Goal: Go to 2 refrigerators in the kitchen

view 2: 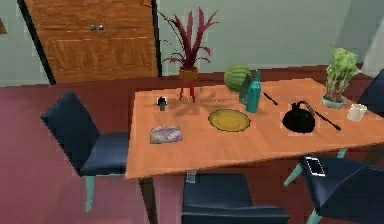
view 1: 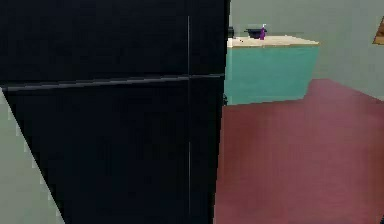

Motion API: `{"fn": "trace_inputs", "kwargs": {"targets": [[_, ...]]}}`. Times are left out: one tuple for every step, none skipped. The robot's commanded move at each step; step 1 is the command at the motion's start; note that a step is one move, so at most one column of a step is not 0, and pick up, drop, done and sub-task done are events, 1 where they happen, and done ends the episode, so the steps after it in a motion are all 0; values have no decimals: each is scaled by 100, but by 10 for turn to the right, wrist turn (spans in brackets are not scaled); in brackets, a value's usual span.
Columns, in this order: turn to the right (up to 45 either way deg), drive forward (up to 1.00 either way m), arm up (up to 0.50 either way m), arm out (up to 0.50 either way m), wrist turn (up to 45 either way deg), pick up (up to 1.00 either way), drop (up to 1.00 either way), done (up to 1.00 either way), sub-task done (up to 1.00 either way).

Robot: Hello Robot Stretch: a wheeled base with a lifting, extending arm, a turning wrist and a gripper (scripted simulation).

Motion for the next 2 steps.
{"fn": "trace_inputs", "kwargs": {"targets": [[-180, 0, 0, 0, 0, 0, 0, 0, 0], [0, 0, 0, 0, 0, 0, 0, 100, 0]]}}
